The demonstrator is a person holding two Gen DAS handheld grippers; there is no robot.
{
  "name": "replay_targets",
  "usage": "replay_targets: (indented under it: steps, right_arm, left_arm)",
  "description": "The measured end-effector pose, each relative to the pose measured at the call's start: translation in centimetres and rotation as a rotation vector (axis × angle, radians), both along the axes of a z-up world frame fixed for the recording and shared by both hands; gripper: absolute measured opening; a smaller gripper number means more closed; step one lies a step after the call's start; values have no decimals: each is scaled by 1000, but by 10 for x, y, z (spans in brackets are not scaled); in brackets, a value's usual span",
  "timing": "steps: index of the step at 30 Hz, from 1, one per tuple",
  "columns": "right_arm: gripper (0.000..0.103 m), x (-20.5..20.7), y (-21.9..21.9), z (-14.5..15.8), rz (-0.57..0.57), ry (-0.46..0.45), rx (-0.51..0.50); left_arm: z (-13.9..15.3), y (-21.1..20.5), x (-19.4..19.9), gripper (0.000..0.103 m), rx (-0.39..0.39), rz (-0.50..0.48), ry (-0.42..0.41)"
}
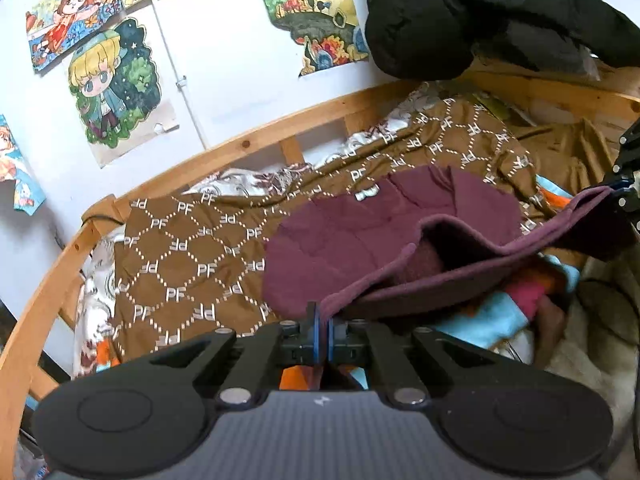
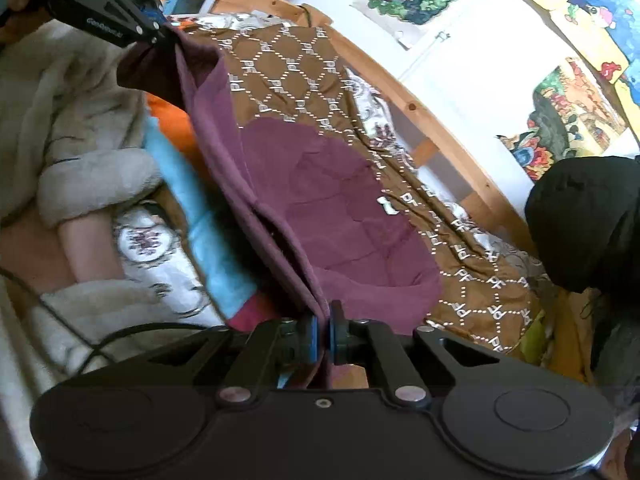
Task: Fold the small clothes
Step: 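Lift the hem with both tools and fold it toward the collar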
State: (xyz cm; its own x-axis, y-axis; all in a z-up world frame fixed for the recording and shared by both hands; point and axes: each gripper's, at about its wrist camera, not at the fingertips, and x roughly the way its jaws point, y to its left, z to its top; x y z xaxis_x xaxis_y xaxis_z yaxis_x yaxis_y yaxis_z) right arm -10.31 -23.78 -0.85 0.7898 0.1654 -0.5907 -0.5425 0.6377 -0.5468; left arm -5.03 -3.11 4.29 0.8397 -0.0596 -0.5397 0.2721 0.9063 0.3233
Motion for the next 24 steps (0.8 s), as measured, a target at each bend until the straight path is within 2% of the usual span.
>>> replay_targets:
  steps: [4, 9, 14, 20, 24]
  right_arm:
    - [4, 30, -2, 6, -24, -60, -7]
    - [5, 88, -6, 16, -79, -184, -32]
    - [5, 171, -15, 14, -159, -249, -17]
    - [5, 261, -18, -10, -219, -247, 8]
    - [6, 310, -18, -27, -248, -221, 43]
  left_arm:
    - [8, -5, 41, 4, 10, 21, -43]
    - [12, -14, 114, 4, 20, 63, -98]
    - [-2, -20, 195, 4, 32, 66, -65]
    - [-41, -21, 285, 4, 40, 107, -5]
    - [-71, -17, 322, 4, 10, 149, 62]
